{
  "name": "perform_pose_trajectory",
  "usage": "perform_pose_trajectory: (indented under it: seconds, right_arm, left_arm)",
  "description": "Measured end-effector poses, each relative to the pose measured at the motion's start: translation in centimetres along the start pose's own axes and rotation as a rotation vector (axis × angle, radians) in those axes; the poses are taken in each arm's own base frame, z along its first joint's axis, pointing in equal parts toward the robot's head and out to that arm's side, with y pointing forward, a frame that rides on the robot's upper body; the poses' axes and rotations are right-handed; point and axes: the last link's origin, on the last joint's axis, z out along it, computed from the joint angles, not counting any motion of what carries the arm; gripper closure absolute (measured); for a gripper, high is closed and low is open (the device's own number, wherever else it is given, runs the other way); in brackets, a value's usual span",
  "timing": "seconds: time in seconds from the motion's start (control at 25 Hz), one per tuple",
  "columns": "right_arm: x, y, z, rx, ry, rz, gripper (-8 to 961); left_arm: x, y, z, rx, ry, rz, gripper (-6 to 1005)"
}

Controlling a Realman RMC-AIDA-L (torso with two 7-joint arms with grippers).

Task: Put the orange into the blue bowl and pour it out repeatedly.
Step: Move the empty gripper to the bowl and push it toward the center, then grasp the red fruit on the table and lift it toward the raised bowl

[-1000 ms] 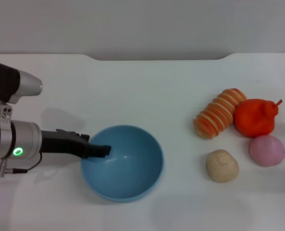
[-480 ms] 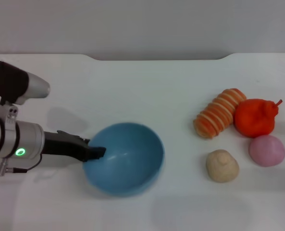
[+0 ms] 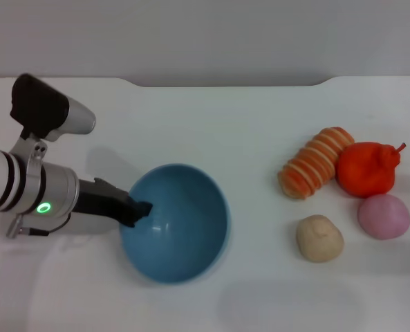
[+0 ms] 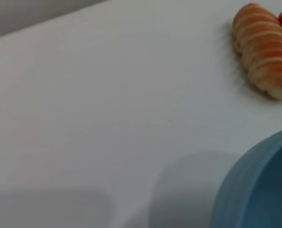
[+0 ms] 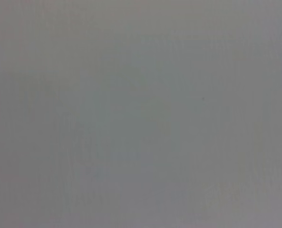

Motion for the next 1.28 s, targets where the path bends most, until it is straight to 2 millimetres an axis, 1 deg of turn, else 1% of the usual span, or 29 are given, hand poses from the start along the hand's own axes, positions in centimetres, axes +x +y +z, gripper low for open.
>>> perform_pose_trajectory:
  seconds: [0.2, 0.32, 0.4, 0.6, 0.72, 0.92, 1.12, 1.28]
  right_arm:
    - [0.0, 0.0, 0.0, 0.0, 0.0, 0.0, 238]
    - [0.0, 0.0, 0.0, 0.001, -0.001, 0.0, 238]
    - [-0.1, -0.1, 0.0, 0.005, -0.004, 0.001, 238]
    - [-0.2, -0.2, 0.1, 0.008, -0.008, -0.002, 238]
    - [-0.2, -0.3, 0.1, 0.011, -0.003, -0.003, 238]
    - [0.0, -0.4, 0.2, 0.016, 0.01, -0.005, 238]
    - [0.0, -0.2, 0.5, 0.006, 0.018, -0.007, 238]
    - [0.4, -0.1, 1.0, 0.003, 0.055, -0.006, 238]
  left_arm:
    - [0.9, 0.1, 0.1, 0.0, 0.005, 0.026, 904]
    - [1.3, 0.1, -0.1, 0.001, 0.01, 0.031, 1002]
    - [2.1, 0.2, -0.6, -0.004, 0.022, 0.043, 1001]
    - [5.6, 0.3, -2.4, -0.039, 0.044, 0.051, 999]
    - [7.7, -0.2, -3.2, -0.008, 0.013, 0.024, 1000]
    - [10.4, -0.7, -3.5, 0.134, -0.098, 0.066, 1000]
    - [13.2, 0.2, -3.7, 0.204, -0.159, 0.127, 999]
    - [14.4, 1.1, -3.9, 0.203, -0.203, 0.164, 999]
